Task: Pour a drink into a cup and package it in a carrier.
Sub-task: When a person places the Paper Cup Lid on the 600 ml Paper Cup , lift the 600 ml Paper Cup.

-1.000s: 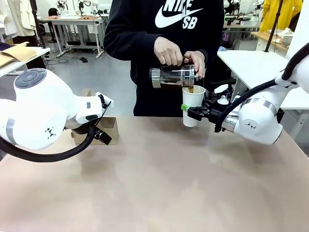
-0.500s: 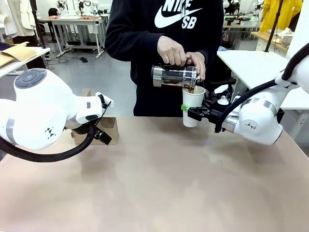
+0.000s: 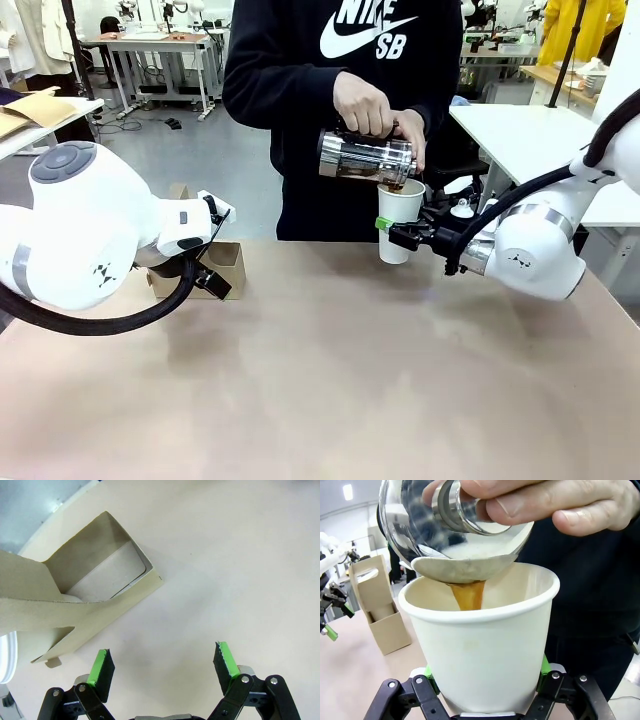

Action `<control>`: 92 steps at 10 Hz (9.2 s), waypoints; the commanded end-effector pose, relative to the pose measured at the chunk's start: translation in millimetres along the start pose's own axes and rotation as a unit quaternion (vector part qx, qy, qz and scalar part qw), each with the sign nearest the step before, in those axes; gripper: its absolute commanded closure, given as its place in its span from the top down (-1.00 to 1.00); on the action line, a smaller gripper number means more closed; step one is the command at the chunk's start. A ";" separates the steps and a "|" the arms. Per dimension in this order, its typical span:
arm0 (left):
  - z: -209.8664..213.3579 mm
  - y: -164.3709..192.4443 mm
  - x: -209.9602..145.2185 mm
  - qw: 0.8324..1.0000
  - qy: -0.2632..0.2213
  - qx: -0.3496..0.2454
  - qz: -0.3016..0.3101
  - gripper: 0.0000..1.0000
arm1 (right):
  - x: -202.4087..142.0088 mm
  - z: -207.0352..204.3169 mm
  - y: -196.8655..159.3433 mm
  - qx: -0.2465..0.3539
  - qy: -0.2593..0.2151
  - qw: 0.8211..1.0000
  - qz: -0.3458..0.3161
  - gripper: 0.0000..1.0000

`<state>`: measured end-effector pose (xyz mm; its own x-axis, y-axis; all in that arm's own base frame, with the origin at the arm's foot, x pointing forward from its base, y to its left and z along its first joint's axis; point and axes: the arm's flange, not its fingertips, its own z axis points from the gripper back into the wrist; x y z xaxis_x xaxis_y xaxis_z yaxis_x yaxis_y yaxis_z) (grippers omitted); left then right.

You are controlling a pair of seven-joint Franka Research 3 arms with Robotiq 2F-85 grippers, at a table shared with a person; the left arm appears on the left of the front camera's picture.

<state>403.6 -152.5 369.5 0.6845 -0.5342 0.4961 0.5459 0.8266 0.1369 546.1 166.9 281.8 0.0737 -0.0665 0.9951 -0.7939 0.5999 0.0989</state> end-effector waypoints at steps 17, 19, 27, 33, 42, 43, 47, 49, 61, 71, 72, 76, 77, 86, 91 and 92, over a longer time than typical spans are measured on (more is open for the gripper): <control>0.8 0.7 -0.1 1.000 -0.001 -0.001 0.001 1.00 | 4.3 -1.6 3.2 -0.007 -0.008 1.000 -0.004 0.61; 0.8 0.7 -0.1 1.000 -0.001 -0.001 0.001 1.00 | 4.3 -1.6 3.2 -0.007 -0.008 1.000 -0.004 0.61; 0.8 0.7 -0.1 1.000 -0.001 -0.001 0.001 1.00 | 4.3 -1.6 3.2 -0.007 -0.008 1.000 -0.004 0.61; 0.8 0.7 -0.1 1.000 -0.001 -0.001 0.001 1.00 | 4.3 -1.6 3.2 -0.007 -0.008 1.000 -0.004 0.61; 0.8 0.7 -0.1 1.000 -0.001 -0.001 0.001 1.00 | 4.3 -1.6 3.2 -0.007 -0.008 1.000 -0.004 0.61; 0.8 0.7 -0.1 1.000 -0.001 -0.001 0.001 1.00 | 4.3 -1.6 3.2 -0.007 -0.008 1.000 -0.004 0.61; 0.8 0.7 -0.1 1.000 -0.001 -0.001 0.001 1.00 | 4.3 -1.6 3.2 -0.007 -0.008 1.000 -0.004 0.61; 0.8 0.7 -0.1 1.000 -0.001 -0.001 0.001 1.00 | 4.3 -1.6 3.2 -0.007 -0.008 1.000 -0.004 0.61; 0.8 0.7 -0.1 1.000 -0.001 -0.001 0.001 1.00 | 4.3 -1.6 3.2 -0.007 -0.008 1.000 -0.004 0.61; 0.8 0.7 -0.1 1.000 -0.001 -0.001 0.001 1.00 | 4.3 -1.6 3.2 -0.007 -0.008 1.000 -0.004 0.61; 0.8 0.7 -0.1 1.000 -0.001 -0.001 0.001 1.00 | 4.3 -1.6 3.2 -0.007 -0.008 1.000 -0.004 0.61; 0.8 0.7 -0.1 1.000 -0.001 -0.001 0.001 1.00 | 4.3 -1.6 3.2 -0.007 -0.008 1.000 -0.004 0.61; 0.8 0.7 -0.1 1.000 -0.001 -0.001 0.001 1.00 | 4.3 -1.6 3.2 -0.007 -0.008 1.000 -0.004 0.61; 0.8 0.7 -0.1 1.000 -0.001 -0.001 0.001 1.00 | 4.3 -1.6 3.2 -0.007 -0.008 1.000 -0.004 0.61; 0.8 0.7 -0.1 1.000 -0.001 -0.001 0.001 1.00 | 4.3 -1.6 3.2 -0.007 -0.008 1.000 -0.004 0.61; 0.8 0.7 -0.1 1.000 -0.001 -0.001 0.001 1.00 | 4.3 -1.6 3.2 -0.007 -0.008 1.000 -0.004 0.61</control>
<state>403.6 -152.5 369.5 0.6845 -0.5342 0.4961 0.5459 0.8266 0.1369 544.7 166.3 280.2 0.0768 -0.0632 0.9950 -0.7936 0.6003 0.0994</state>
